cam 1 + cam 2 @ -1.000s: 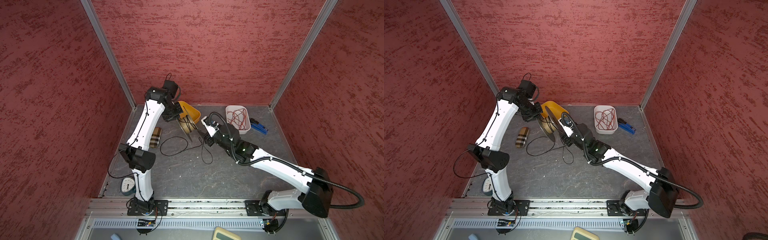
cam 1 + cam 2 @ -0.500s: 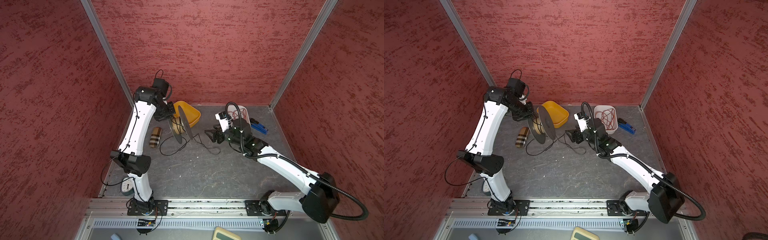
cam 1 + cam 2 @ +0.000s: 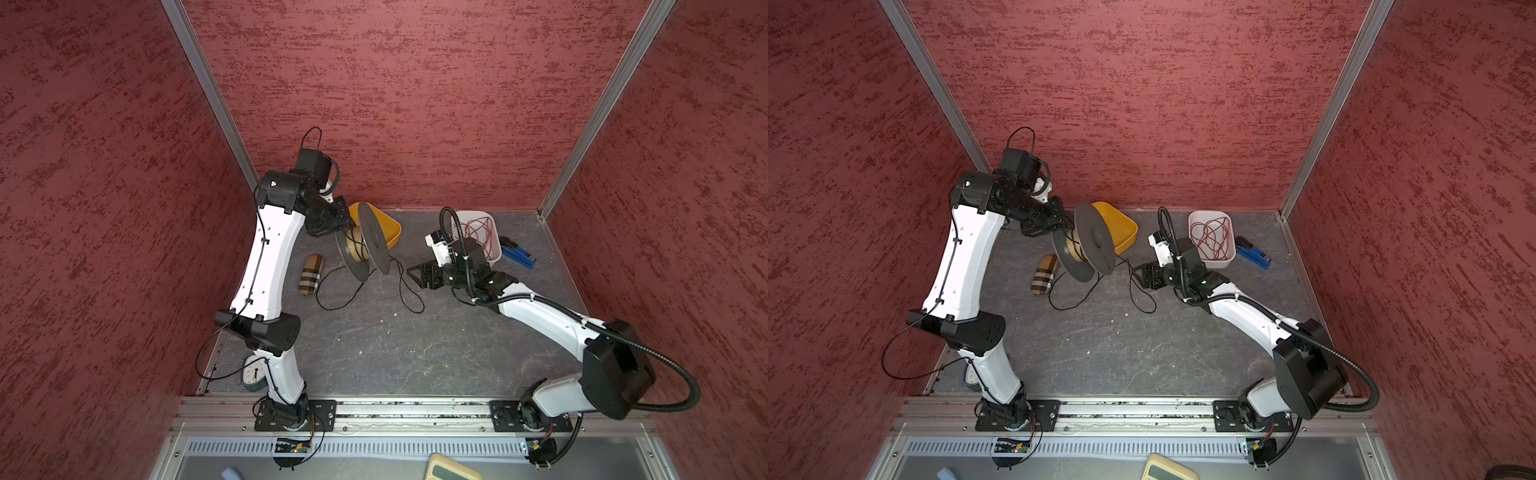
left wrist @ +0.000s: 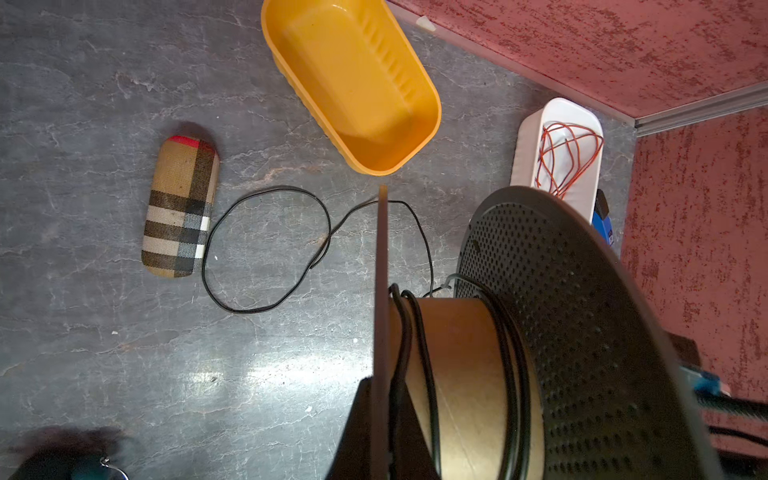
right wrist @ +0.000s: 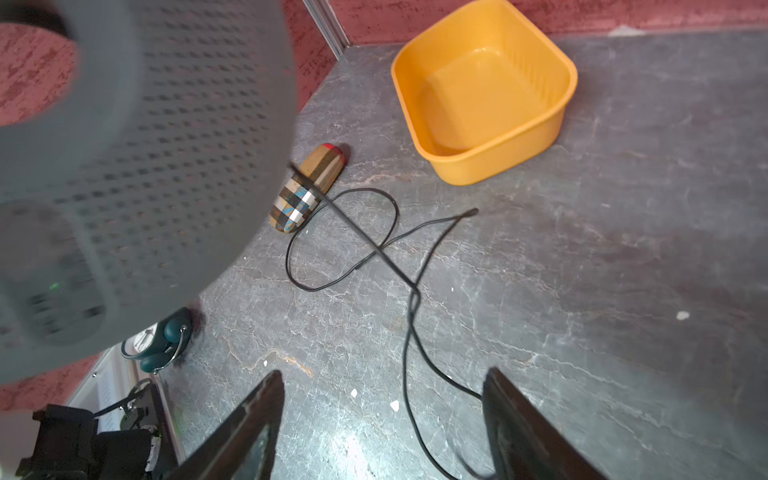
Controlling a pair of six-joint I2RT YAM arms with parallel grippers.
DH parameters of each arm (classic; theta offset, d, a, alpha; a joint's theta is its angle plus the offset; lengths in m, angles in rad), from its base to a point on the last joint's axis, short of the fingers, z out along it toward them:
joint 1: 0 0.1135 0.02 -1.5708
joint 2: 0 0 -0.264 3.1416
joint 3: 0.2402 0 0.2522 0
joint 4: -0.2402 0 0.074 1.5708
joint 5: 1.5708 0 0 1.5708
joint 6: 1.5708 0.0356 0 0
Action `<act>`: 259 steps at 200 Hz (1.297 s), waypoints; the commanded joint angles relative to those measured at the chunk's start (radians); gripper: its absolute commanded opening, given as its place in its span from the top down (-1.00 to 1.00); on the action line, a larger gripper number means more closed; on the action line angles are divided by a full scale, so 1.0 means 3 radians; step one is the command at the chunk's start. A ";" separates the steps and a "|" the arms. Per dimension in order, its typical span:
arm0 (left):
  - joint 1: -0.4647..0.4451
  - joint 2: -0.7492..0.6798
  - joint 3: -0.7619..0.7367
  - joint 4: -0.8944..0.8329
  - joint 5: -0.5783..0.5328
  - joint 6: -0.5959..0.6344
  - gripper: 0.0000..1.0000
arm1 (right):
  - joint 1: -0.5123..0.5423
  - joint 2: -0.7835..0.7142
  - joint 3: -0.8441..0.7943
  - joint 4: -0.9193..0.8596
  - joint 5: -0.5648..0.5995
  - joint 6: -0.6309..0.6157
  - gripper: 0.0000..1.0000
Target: Wrap the cables
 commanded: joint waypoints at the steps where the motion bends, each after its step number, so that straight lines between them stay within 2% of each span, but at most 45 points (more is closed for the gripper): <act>1: -0.0014 -0.0148 0.0131 0.0195 0.0191 0.0043 1.00 | -0.0067 0.0122 0.0139 0.0105 -0.0217 0.0138 -0.51; 39: -0.0016 -0.0138 0.0283 0.0193 0.0220 -0.0092 1.00 | -0.0070 0.0302 0.0180 0.0345 -0.0481 0.0046 -0.51; 76: -0.0019 -0.0107 0.0336 0.0143 0.0273 -0.0193 1.00 | -0.0055 0.0539 0.0348 0.0476 -0.0294 -0.0055 -0.53; 138: -0.0034 -0.0143 0.0325 0.0198 0.0358 -0.0285 1.00 | -0.0038 0.1128 0.0783 0.1041 -0.0704 0.0200 -0.52; 168: -0.0027 -0.0148 0.0327 0.0183 0.0379 -0.0336 1.00 | -0.0038 0.1413 0.0883 0.1381 -0.0949 0.0400 -0.45; 188: -0.0004 -0.0148 0.0322 0.0171 0.0395 -0.0373 1.00 | -0.0022 0.1544 0.0976 0.1404 -0.1059 0.0484 -0.20; 217: 0.0089 -0.0143 0.0310 0.0158 0.0344 -0.0496 1.00 | 0.0002 0.1453 0.0881 0.1294 -0.1044 0.0468 0.66; 230: 0.0123 -0.0133 0.0307 0.0155 0.0263 -0.0590 1.00 | 0.0026 0.1312 0.0784 0.1125 -0.0962 0.0371 0.93; 236: 0.0132 -0.0132 0.0302 0.0157 0.0187 -0.0651 1.00 | 0.0052 0.1226 0.0730 0.1026 -0.0892 0.0303 1.00; 259: 0.0139 -0.0108 0.0284 0.0152 -0.0119 -0.0895 1.00 | 0.0208 0.0854 0.0513 0.0630 -0.0492 -0.0031 1.00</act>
